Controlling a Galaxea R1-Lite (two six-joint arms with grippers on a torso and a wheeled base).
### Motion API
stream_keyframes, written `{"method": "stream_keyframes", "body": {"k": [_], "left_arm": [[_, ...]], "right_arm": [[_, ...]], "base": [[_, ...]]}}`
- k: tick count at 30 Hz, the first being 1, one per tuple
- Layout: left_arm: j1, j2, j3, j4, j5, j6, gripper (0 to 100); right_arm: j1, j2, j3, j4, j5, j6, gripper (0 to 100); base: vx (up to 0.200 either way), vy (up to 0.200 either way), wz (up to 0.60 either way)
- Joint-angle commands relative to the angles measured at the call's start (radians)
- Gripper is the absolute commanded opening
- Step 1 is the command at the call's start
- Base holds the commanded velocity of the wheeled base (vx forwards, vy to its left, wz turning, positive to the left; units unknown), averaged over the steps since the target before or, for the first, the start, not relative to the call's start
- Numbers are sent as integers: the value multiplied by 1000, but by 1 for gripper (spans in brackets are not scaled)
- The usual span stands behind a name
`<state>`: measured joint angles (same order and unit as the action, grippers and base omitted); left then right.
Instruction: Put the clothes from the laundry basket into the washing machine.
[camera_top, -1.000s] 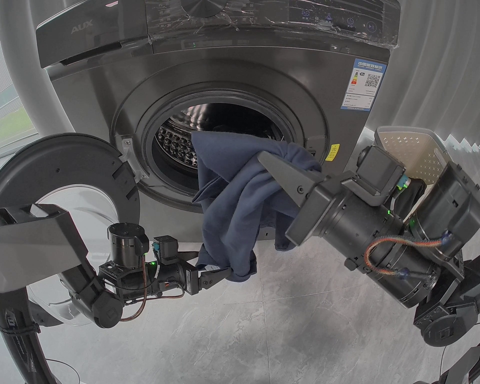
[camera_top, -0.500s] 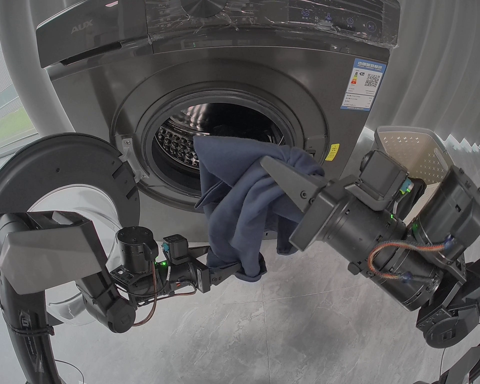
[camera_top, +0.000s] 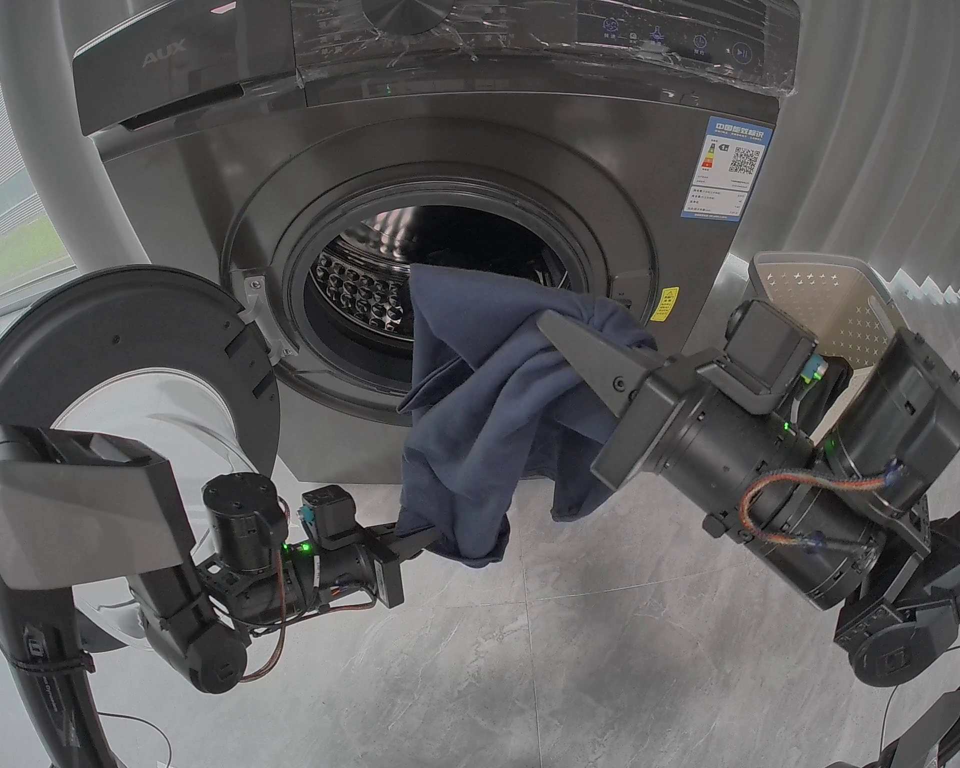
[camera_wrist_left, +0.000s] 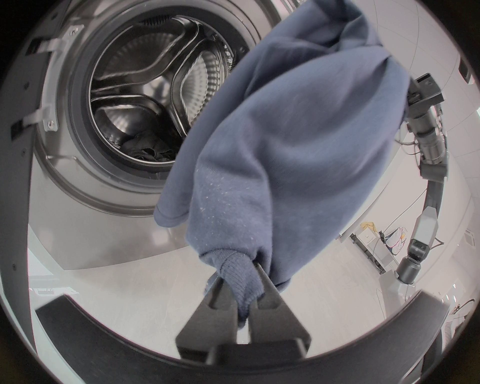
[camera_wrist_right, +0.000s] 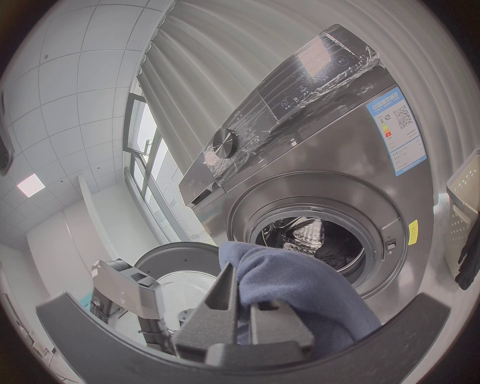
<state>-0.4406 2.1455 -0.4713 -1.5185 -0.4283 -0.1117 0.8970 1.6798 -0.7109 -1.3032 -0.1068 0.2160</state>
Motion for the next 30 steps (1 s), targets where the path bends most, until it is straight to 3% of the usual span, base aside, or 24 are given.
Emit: {"method": "stream_keyframes", "body": {"k": [1, 4, 8, 11, 20, 29, 30], "left_arm": [[-26, -191, 160, -31, -1, -2, 0], [-63, -296, 220, -31, 2, -2, 0], [-112, -397, 260, -31, 16, -23, 0], [-161, -492, 284, -31, 77, -32, 0], [-158, -526, 226, -31, 97, -43, 0], [-179, -547, 191, -31, 97, -60, 0], [-179, -549, 187, -31, 98, -60, 0]], "right_arm": [[-49, 5, 17, 1, 2, 0, 0], [-59, 6, 22, -1, 2, 3, 0], [-67, 9, 24, 2, 6, 6, 0], [-67, 28, 45, 5, 7, 10, 0], [-121, 123, 59, -24, 26, 10, 0], [-122, 163, 45, -30, 29, 6, 0], [-121, 164, 44, -30, 29, 6, 100]], "base": [[0, 0, 0], [0, 0, 0], [0, 0, 0], [0, 0, 0], [0, 0, 0], [0, 0, 0], [0, 0, 0]]}}
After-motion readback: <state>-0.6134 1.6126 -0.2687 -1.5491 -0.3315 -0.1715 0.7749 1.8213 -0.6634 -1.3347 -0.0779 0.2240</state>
